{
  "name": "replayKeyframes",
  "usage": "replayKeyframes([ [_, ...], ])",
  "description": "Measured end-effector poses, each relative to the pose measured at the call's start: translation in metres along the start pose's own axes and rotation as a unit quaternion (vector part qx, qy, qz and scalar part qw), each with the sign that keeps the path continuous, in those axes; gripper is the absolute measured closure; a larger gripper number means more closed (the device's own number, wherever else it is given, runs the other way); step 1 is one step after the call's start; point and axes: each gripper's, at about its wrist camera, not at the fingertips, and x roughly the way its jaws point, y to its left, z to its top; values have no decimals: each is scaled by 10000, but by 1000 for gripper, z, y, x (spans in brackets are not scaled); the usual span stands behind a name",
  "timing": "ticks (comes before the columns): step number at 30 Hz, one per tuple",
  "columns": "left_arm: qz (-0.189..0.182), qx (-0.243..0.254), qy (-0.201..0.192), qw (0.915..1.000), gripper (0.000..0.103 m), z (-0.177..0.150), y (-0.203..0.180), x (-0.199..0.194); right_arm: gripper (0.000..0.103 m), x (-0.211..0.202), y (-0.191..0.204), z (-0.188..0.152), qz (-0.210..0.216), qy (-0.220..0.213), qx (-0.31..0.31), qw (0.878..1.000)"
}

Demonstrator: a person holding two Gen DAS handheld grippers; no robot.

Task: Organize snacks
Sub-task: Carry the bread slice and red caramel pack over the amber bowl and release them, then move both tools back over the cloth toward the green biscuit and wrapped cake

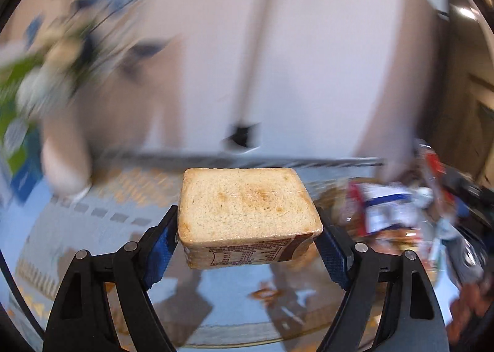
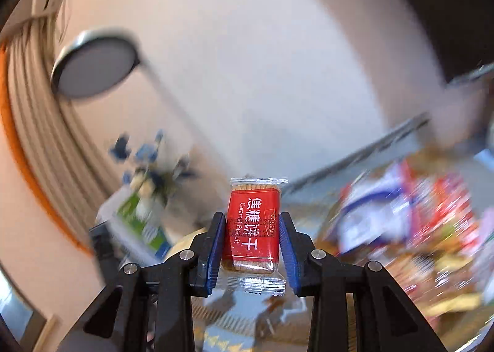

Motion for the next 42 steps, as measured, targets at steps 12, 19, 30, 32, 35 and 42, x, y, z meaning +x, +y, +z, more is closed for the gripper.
replayKeyframes([
  [12, -1706, 1022, 857, 9763, 21, 4, -145, 47, 69, -54, -130, 45, -1406, -313, 991, 9846],
  [19, -1553, 1075, 1175, 9749, 9, -9, -147, 69, 16, -47, -152, 40, -1751, -48, 1188, 9774],
  [30, -566, 691, 714, 9934, 5, 29, -49, 34, 16, -42, -112, 38, -1487, -298, 717, 9858],
  [32, -207, 726, 703, 9947, 5, 36, -28, 32, 16, -38, -97, 40, -1307, -303, 681, 9886],
  [35, 302, 812, 688, 9939, 5, 42, 6, 29, 15, -24, -61, 40, -888, -206, 546, 9943],
  [42, 377, 221, 882, 9951, 5, 23, 67, 53, 13, 29, 27, 11, -658, 434, 130, 9968],
])
